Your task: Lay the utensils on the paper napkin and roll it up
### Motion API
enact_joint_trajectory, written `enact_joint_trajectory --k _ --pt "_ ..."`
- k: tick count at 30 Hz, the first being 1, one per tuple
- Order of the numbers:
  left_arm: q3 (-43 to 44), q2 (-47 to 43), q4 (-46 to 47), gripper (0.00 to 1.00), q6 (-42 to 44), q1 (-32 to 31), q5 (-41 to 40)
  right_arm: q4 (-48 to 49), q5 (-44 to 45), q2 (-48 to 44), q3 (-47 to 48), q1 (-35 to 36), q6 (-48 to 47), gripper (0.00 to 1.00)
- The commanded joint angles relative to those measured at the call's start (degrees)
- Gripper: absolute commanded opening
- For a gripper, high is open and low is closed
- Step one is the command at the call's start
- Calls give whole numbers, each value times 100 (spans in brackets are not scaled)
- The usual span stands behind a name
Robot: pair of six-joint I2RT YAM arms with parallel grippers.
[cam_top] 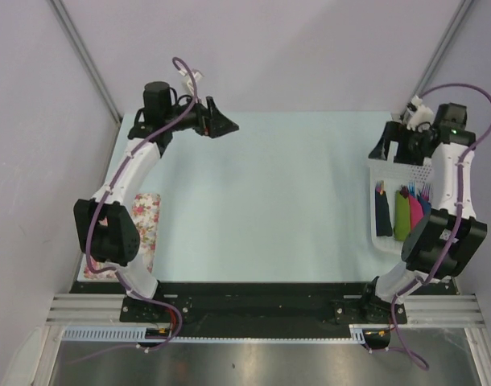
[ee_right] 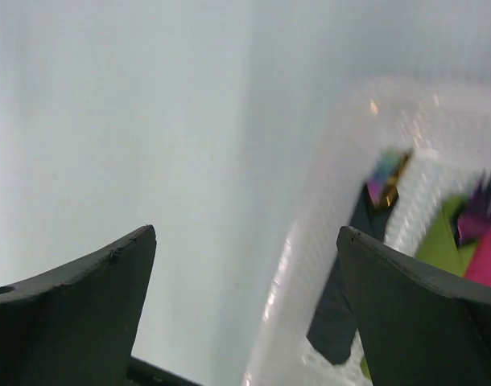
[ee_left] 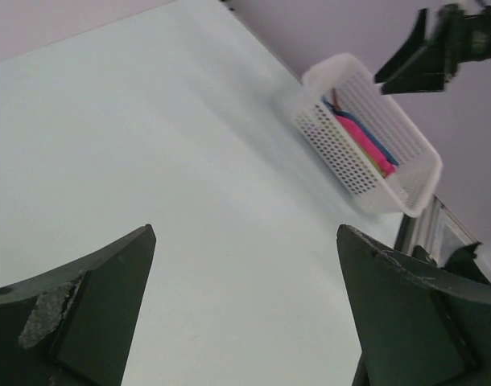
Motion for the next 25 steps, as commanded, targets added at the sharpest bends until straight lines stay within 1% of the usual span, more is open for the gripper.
enact_joint_trajectory --k 1,2,3,4,5,7,8,9,10,11,12,13,14,15,18,19,21,24,25 --pt "1454 457 -2709 100 998 493 -466 381 -101 310 970 836 498 100" --pt "1631 511 -3191 100 1060 581 -519 417 -75 390 1111 1177 533 100" --pt "1902 564 -3422 100 1087 678 -623 444 -14 478 1408 1381 568 100" --pt "1983 591 -3773 100 1095 888 -642 505 4 618 1524 1548 595 100" --pt "2001 582 -3898 100 1113 994 -712 531 30 698 1621 1924 603 100" --pt "1844 486 -4214 100 1227 1353 -1054 602 65 812 1806 2286 621 100" --pt "1713 329 -4320 100 1436 1434 -1168 628 100 908 1806 2636 630 100" --pt "1407 231 -4399 100 1543 1504 -1291 655 118 944 1763 2788 647 100" --pt "1195 83 -4452 100 1596 1601 -1614 707 136 979 1702 2946 656 100" --pt "967 -223 -4435 100 1858 1611 -1783 742 136 997 1640 3087 665 100" --pt "443 -427 -4392 100 1973 1619 -1941 795 136 997 1561 3340 691 100" --pt "159 -611 -4243 100 2044 1611 -2143 891 136 980 1360 3447 700 100" --pt "-122 -1005 -4129 100 2114 1611 -2258 918 179 910 1262 3562 700 100" --pt "-630 -1174 -4023 100 2133 1611 -2320 936 206 857 1140 3789 700 100" --pt "-1370 -1657 -3750 100 2071 1611 -2601 1059 206 498 516 4063 726 100" --pt "-1495 -1755 -3689 100 2045 1611 -2646 1085 206 374 201 4116 761 100" --pt "-1776 -1992 -3636 100 2027 1619 -2664 1129 197 68 -30 4143 797 100" --pt "-1805 -2133 -3530 100 1957 1611 -2673 1121 189 -188 -171 3985 814 100" --pt "-1734 -2160 -3539 100 1948 1619 -2681 1112 171 -215 -128 3793 832 100"
